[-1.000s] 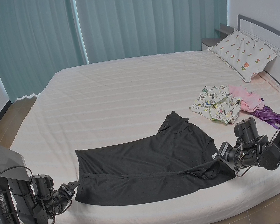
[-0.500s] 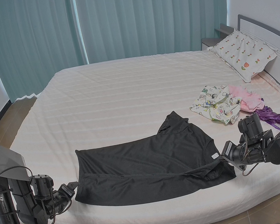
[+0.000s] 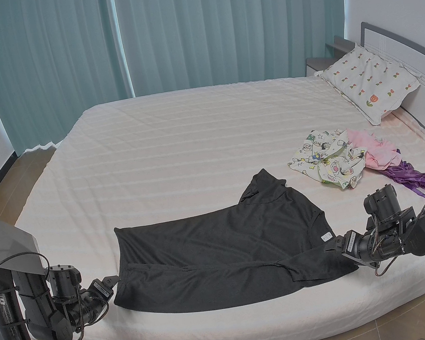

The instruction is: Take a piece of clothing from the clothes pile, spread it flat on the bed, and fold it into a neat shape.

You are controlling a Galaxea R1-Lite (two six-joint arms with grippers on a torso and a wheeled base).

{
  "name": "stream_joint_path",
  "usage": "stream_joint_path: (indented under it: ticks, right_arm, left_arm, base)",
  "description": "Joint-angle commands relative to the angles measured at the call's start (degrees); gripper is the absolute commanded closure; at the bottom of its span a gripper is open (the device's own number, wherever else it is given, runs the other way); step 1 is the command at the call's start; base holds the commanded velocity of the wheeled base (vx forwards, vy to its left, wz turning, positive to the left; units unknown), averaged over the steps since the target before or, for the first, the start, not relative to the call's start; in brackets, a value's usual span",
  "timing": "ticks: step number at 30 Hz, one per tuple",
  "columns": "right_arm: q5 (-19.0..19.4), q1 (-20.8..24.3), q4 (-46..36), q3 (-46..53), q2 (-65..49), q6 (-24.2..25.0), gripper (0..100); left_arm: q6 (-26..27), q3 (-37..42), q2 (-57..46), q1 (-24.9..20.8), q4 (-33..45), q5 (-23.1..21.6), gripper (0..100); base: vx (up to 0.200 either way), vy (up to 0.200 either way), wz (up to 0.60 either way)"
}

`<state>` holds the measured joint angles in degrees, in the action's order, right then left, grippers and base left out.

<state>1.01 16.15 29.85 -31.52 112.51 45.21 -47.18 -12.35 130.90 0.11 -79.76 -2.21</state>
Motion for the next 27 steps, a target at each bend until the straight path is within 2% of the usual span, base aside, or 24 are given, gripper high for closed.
stream_joint_path:
  ticks: [1, 7, 8, 11, 20, 26, 27]
  right_arm:
    - [0.2, -1.1, 1.1, -1.5, 4.5, -0.1, 0]
    - [0.5, -2.9, 10.0, -4.4, 15.1, -4.2, 0]
    - [1.5, -3.4, 15.1, -5.2, 18.0, -6.3, 0]
    - [3.5, -3.7, 18.6, -6.8, 20.7, -8.2, 0]
    - [4.9, -5.0, 18.3, -10.7, 23.9, -13.1, 0]
    - [5.0, -5.3, 18.6, -11.5, 25.0, -13.2, 0]
    - [5.0, -5.3, 18.7, -11.5, 25.0, -13.2, 100]
  left_arm:
    - [0.0, 0.0, -0.2, 0.0, 0.0, 0.0, 0]
    - [-0.1, 0.1, -0.4, 0.0, 0.0, -0.1, 0]
    - [-0.1, 0.0, -0.3, 0.0, 0.0, -0.1, 0]
    - [-0.1, 0.0, -0.3, 0.0, 0.0, -0.2, 0]
    - [-0.1, -0.1, -0.1, 0.0, 0.0, -0.2, 0]
    - [-0.1, -0.1, -0.1, 0.0, 0.0, -0.2, 0]
    - [-0.1, -0.1, -0.1, 0.0, 0.0, -0.2, 0]
  base:
    - [0.000, 0.000, 0.00]
    - [0.000, 0.000, 0.00]
    - [0.000, 0.000, 0.00]
    - [0.000, 0.000, 0.00]
    - [0.000, 0.000, 0.00]
    - [0.000, 0.000, 0.00]
    - [0.000, 0.000, 0.00]
